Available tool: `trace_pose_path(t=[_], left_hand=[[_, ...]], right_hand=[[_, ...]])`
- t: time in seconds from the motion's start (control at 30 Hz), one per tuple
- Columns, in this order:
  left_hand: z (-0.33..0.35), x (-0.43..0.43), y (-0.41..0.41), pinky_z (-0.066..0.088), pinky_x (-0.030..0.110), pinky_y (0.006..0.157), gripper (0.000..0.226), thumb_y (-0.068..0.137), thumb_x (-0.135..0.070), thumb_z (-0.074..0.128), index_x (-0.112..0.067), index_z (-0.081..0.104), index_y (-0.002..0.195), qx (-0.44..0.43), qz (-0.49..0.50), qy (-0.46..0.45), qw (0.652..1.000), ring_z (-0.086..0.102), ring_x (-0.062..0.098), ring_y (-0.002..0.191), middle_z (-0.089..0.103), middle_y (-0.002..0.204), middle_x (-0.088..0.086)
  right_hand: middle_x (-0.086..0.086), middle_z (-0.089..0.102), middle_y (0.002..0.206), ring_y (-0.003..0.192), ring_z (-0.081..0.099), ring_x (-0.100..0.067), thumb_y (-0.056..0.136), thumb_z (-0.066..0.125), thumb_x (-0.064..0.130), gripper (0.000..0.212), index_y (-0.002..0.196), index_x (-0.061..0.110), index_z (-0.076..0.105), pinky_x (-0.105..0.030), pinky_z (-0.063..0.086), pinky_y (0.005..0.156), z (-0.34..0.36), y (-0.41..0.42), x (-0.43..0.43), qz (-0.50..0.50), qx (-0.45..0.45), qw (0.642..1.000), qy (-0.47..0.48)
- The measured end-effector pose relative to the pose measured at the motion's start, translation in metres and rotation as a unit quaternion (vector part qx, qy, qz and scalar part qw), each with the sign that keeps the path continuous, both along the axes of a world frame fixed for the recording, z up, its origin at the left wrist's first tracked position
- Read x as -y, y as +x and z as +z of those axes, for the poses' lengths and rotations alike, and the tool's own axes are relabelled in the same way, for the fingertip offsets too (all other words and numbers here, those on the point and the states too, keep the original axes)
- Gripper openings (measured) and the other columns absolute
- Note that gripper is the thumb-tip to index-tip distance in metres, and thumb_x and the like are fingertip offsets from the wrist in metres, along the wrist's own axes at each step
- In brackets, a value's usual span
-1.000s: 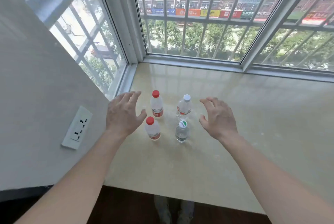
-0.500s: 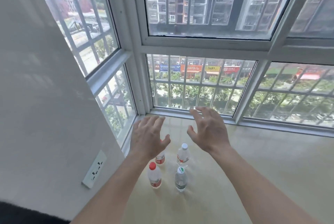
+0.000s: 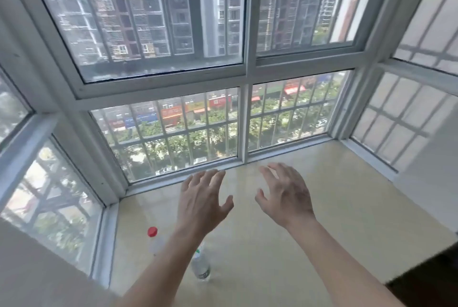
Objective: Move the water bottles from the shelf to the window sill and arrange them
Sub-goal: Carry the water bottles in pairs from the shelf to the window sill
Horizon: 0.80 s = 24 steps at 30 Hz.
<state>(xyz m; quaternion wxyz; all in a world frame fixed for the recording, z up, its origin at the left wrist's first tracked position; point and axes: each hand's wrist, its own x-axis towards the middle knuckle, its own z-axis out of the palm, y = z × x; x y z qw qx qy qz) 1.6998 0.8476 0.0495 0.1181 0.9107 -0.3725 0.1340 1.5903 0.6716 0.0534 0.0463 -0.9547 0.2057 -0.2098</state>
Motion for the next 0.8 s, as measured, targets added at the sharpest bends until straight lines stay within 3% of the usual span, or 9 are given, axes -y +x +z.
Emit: trace_pose_path(t=[0.17,0.3,0.43,0.67,0.8], left_hand=[[-0.006,0.054,-0.036,0.043,0.041,0.098,0.06,0.08,-0.057,0.049,-0.025,0.056,0.129,-0.001,-0.144,-0.037,0.989,0.055,0.022,0.116,0.063,0.125,-0.006],[-0.012,0.09,-0.079,0.042,0.042,0.098,0.06,0.079,-0.056,0.051,-0.024,0.057,0.129,-0.017,-0.241,-0.039,0.97,0.056,0.023,0.117,0.063,0.126,-0.006],[-0.015,0.119,-0.127,0.04,0.042,0.101,0.06,0.08,-0.057,0.049,-0.026,0.056,0.13,-0.029,-0.322,-0.028,0.946,0.055,0.023,0.12,0.062,0.129,-0.006],[-0.015,0.17,-0.197,0.036,0.043,0.106,0.062,0.084,-0.058,0.05,-0.026,0.051,0.137,-0.023,-0.431,-0.021,0.902,0.049,0.024,0.127,0.057,0.137,-0.004],[-0.017,0.201,-0.231,0.04,0.043,0.1,0.058,0.082,-0.054,0.054,-0.023,0.055,0.131,-0.018,-0.471,-0.027,0.882,0.053,0.027,0.121,0.06,0.131,-0.003]], right_hand=[[-0.006,0.063,0.12,0.109,0.059,-0.03,0.077,0.06,0.039,0.048,0.121,0.021,0.064,-0.041,0.051,0.097,-0.003,-0.086,0.019,-0.148,-0.009,0.989,0.006],[-0.005,0.061,0.127,0.117,0.055,-0.028,0.08,0.053,0.043,0.05,0.125,0.022,0.062,-0.042,0.047,0.103,-0.005,-0.162,0.018,-0.251,-0.037,0.967,0.003],[-0.003,0.062,0.121,0.115,0.056,-0.026,0.082,0.056,0.041,0.049,0.125,0.02,0.062,-0.041,0.047,0.102,-0.005,-0.229,0.01,-0.338,-0.043,0.94,-0.006],[-0.006,0.064,0.119,0.112,0.058,-0.027,0.079,0.064,0.032,0.043,0.118,0.016,0.067,-0.042,0.049,0.098,-0.011,-0.311,0.01,-0.43,0.005,0.902,-0.037],[-0.006,0.063,0.121,0.113,0.058,-0.027,0.081,0.059,0.034,0.046,0.123,0.016,0.065,-0.045,0.048,0.099,-0.017,-0.342,0.023,-0.456,0.003,0.89,-0.029]])
